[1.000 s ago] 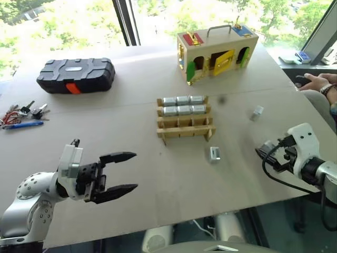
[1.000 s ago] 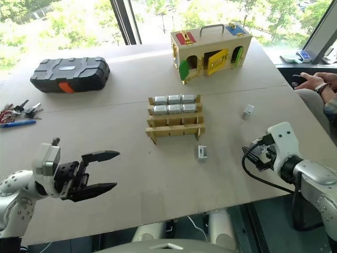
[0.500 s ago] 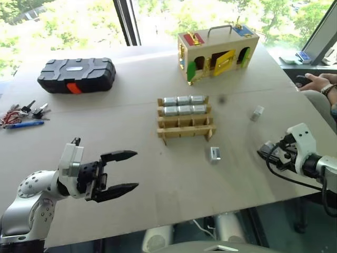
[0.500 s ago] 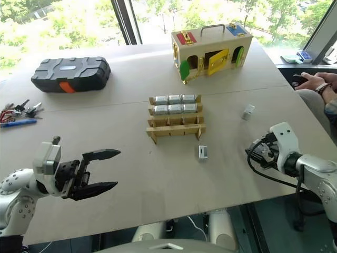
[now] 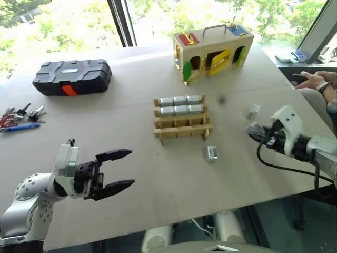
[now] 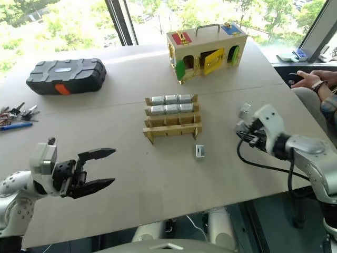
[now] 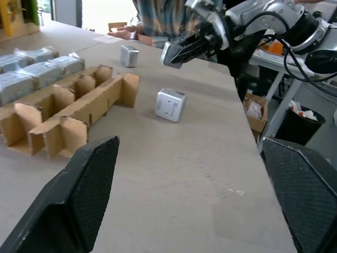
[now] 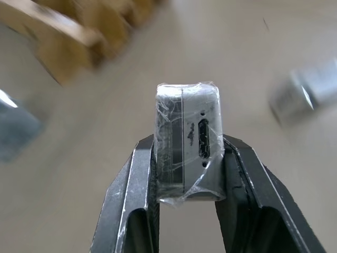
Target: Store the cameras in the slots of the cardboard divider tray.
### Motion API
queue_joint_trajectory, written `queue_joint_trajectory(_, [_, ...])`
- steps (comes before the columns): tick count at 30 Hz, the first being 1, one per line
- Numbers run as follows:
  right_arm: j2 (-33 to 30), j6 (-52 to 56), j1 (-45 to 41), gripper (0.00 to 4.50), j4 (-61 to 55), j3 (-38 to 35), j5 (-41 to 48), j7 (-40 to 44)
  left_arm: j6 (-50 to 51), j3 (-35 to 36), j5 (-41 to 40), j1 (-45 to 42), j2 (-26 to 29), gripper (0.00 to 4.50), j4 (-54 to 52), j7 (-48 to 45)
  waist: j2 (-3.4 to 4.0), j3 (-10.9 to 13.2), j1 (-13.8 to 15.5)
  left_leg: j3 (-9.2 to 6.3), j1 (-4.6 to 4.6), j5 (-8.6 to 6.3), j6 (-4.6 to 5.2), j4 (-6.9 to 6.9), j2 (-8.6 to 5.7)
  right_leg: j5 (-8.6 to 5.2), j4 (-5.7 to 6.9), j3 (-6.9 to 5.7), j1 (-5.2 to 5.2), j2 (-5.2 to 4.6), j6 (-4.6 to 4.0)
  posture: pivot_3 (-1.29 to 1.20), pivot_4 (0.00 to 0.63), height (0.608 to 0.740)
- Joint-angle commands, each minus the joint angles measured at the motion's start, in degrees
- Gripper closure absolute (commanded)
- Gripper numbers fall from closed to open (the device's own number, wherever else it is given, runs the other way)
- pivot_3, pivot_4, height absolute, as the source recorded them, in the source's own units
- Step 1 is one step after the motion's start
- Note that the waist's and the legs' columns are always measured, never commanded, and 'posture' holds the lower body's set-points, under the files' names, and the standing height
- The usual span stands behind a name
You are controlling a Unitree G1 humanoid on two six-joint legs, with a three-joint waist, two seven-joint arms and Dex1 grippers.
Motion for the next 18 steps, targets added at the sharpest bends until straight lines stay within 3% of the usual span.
queue_joint_trajectory(1, [4.28,-13.34,-12.23,3.63,6.67,12.01,-9.5,5.6,-0.45,2.07,-0.72,-1.73,-0.95,0.0,1.08,2.43,0.07,0.06,-0.37,0.03,0.04,0.0,0.0,0.0,0.0,0.0,0.01,0.04,0.01,0.01,0.0,0.0,0.15,0.74])
queue_joint_trajectory(8, [17.46,-29.44,-29.84,3.63,29.75,24.14,-19.25,14.94,1.47,5.91,-1.64,-0.74,-1.25,0.0,1.7,6.52,0.02,0.06,-0.02,0.05,-0.13,0.0,0.0,-0.02,-0.12,0.05,-0.04,0.08,-0.01,-0.09,-0.07,0.0,0.15,0.74])
queue_joint_trajectory(18, [30.06,-35.87,-36.65,3.63,46.11,25.53,-23.32,18.94,1.92,10.27,-2.31,6.48,-1.53,0.0,-3.12,8.93,0.06,0.09,-0.18,0.03,-0.03,0.0,0.01,-0.01,-0.08,0.17,0.13,0.07,-0.01,-0.11,-0.29,0.0,0.15,0.74])
